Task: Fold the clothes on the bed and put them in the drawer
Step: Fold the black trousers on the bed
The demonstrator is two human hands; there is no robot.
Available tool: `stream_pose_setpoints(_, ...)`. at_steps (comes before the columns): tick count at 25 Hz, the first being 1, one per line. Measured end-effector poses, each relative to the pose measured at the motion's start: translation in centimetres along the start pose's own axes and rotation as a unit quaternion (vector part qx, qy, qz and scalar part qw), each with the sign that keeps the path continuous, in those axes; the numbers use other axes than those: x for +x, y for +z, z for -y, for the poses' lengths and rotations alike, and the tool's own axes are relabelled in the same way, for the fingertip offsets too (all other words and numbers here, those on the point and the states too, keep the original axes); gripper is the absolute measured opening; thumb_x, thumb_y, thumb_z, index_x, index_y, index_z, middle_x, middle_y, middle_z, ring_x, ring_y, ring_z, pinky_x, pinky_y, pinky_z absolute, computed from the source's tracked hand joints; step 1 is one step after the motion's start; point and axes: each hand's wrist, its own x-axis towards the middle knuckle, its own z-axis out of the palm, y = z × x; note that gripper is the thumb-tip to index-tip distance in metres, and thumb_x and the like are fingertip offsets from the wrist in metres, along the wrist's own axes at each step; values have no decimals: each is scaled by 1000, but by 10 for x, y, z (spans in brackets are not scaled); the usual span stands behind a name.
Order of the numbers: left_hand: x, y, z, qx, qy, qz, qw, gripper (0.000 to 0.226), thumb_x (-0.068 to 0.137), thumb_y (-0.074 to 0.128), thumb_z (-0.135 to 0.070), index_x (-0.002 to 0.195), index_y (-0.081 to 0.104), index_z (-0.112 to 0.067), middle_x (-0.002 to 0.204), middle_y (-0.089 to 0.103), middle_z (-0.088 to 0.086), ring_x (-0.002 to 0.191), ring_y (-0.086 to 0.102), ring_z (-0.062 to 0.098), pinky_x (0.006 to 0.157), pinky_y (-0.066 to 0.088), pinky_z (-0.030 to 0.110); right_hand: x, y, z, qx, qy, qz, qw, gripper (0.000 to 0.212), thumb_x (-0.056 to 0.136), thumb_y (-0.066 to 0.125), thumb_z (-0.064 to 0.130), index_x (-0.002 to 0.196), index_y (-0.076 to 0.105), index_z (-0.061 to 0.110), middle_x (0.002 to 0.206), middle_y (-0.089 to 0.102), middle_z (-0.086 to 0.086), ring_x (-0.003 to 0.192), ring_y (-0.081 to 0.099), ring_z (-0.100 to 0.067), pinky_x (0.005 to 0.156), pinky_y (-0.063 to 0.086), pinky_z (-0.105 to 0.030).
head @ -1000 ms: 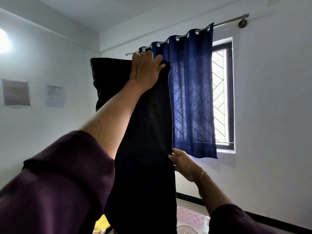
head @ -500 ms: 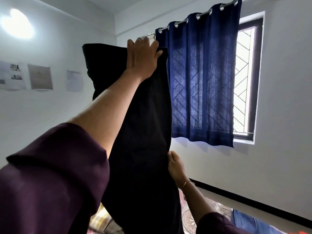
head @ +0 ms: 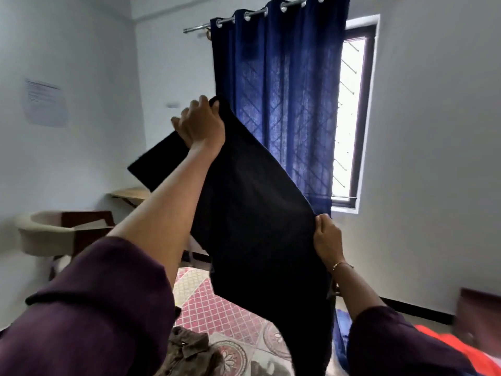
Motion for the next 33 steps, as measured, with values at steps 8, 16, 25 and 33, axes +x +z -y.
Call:
stream_pose_setpoints(8,-64,66,14,-220,-100,136,961,40,102,27,-33,119,47,-2,121,57,21,109,54,38,86,39,42,10,-89,-8,-199,-17,-121,972,22,95,38,2,74,44,6,74,47,-13,70,43,-24,60,22,-27)
stream_pose_setpoints(16,-201,55,-4,-318,-170,309,880,44,103,26,-34,122,47,0,125,55,21,113,52,37,90,38,40,-62,-212,8,-496,-17,-155,854,23,92,46,10,89,62,-6,91,62,-25,89,55,-40,73,38,-39)
stream_pose_setpoints(25,-356,80,70,-223,-269,466,813,47,103,29,-32,128,42,6,130,51,27,118,50,41,91,39,41,-138,-193,-53,-596,10,57,801,25,96,45,20,103,64,5,104,62,-15,105,49,-33,85,34,-42)
stream_pose_setpoints(33,-484,178,249,-53,-271,502,820,48,103,26,-33,124,36,9,118,54,33,105,53,46,77,39,45,-280,17,-240,-568,194,196,775,27,95,36,6,113,56,6,121,54,-10,114,43,-33,82,40,-39)
